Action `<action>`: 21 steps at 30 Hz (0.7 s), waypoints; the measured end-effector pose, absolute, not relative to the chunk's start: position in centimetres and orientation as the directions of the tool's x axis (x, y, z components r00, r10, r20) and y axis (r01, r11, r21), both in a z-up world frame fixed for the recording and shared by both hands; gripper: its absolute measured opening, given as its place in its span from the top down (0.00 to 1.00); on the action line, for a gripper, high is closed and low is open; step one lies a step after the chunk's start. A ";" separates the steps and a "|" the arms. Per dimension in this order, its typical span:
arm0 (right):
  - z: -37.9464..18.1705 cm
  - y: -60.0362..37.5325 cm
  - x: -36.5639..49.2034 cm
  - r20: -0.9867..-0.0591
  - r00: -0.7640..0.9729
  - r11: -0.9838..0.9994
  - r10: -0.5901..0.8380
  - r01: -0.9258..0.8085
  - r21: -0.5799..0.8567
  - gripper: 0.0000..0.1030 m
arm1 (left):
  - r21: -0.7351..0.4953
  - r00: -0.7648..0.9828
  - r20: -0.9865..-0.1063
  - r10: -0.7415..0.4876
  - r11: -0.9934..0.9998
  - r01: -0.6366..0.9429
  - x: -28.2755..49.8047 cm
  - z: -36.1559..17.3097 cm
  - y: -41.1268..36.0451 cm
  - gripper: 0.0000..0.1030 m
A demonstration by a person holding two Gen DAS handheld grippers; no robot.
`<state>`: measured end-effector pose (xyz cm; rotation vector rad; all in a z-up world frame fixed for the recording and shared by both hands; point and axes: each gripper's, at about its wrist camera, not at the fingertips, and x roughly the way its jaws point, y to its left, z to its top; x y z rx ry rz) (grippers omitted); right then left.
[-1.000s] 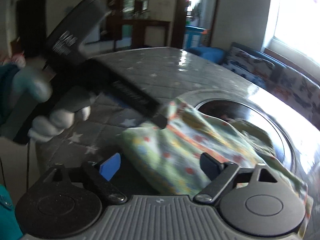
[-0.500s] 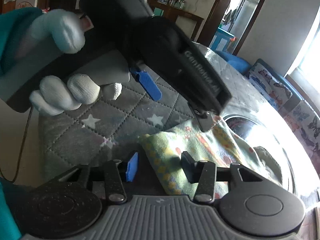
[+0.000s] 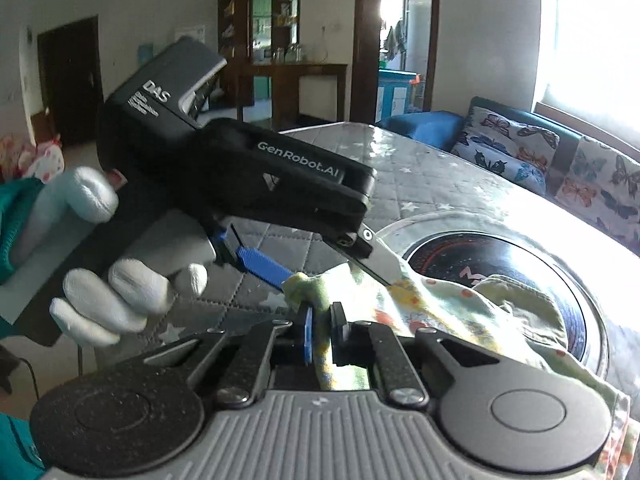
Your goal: Fold clothes
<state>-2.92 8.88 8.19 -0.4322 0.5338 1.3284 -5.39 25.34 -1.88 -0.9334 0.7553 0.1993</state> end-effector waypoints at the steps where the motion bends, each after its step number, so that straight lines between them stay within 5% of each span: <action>1: 8.3 8.7 -2.9 -0.589 0.152 0.195 0.793 -0.981 0.010 0.93 | -0.665 0.730 -0.662 -0.174 0.585 -0.464 -5.1 -2.1 25.3 0.05; 6: 9.1 6.7 -1.5 -0.562 0.147 0.204 0.814 -0.978 0.041 0.93 | -0.717 0.735 -0.636 -0.237 0.534 -0.448 -4.0 -2.9 25.0 0.14; 12: 9.0 5.5 -0.9 -0.544 0.130 0.201 0.829 -0.977 0.074 0.94 | -0.770 0.731 -0.602 -0.322 0.477 -0.424 -3.2 -4.6 24.7 0.56; 16: 8.6 5.5 -1.0 -0.549 0.105 0.185 0.829 -0.978 0.093 0.93 | -0.769 0.733 -0.600 -0.320 0.482 -0.419 -3.4 -5.1 24.6 0.70; 21: 8.4 4.2 -0.6 -0.542 0.099 0.192 0.834 -0.975 0.116 0.73 | -0.758 0.730 -0.609 -0.310 0.497 -0.421 -3.7 -5.3 24.6 0.78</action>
